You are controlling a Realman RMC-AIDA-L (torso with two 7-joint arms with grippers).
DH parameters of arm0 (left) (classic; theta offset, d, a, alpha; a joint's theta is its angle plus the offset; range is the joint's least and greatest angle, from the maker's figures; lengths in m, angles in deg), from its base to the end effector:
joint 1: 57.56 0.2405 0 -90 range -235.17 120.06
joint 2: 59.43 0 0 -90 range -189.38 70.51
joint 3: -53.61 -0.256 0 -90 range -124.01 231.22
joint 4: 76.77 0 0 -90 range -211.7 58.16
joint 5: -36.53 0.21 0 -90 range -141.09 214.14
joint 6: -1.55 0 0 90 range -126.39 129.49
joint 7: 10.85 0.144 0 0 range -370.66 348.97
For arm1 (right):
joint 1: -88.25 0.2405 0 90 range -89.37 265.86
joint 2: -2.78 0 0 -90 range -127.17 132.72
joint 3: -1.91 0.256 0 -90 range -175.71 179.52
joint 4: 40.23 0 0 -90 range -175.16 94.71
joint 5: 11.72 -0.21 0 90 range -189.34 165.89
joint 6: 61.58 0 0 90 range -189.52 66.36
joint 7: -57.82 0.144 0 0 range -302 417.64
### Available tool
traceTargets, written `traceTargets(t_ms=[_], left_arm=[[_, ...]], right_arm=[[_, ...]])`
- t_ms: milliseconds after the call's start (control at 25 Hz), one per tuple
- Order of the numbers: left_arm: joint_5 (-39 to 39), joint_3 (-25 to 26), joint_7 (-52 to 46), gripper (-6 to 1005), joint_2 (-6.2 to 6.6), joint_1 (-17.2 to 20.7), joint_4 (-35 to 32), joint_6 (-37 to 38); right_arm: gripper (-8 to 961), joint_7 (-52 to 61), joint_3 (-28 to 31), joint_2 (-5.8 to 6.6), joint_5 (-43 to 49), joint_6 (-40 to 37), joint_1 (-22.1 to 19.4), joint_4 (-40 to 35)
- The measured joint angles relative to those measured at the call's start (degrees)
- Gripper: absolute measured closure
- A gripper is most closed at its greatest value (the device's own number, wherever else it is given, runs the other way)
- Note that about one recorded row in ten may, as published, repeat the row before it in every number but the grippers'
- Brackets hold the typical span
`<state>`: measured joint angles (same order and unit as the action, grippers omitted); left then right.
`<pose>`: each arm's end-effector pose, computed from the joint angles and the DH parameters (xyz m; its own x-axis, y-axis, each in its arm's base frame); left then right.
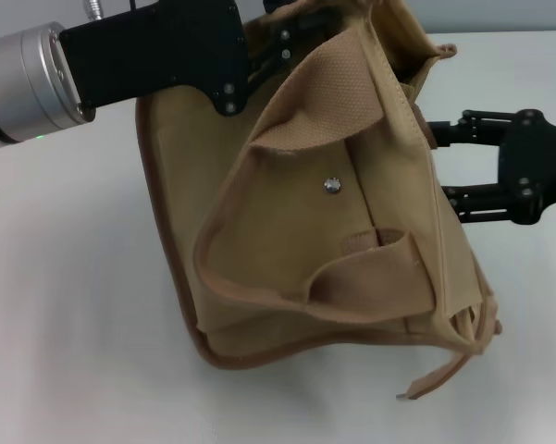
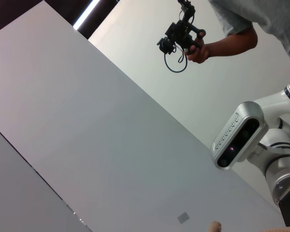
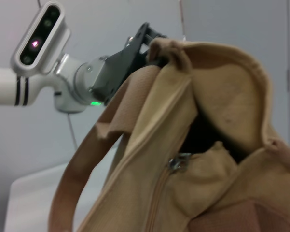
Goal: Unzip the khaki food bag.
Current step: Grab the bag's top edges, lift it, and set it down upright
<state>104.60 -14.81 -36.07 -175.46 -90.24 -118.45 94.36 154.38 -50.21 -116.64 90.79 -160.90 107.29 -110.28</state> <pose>-0.1448 0.3446 0.0237 0.4758 -0.7441 0.4689 -0.3483 -0.6490 -0.6764 0.2130 0.3014 0.0621 0.8361 -0.2266 -0.4996 -0.3378 -0.9303 -0.1433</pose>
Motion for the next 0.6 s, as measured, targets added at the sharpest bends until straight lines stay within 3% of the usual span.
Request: traceTargets(t_ms=[280,600], left_arm=[[-0.25,0.05,1.26,914,-0.25,0.96,-0.33,0.15],[-0.29,0.04,1.32,914,-0.25,0.95,-0.57,0.57]], right_arm=[[112,-3.14,5.61,0.13,-15.22,-0.08,-1.67,6.80],[112,-5.21,4.05,-0.32,-15.86,6.88,1.17,7.56]])
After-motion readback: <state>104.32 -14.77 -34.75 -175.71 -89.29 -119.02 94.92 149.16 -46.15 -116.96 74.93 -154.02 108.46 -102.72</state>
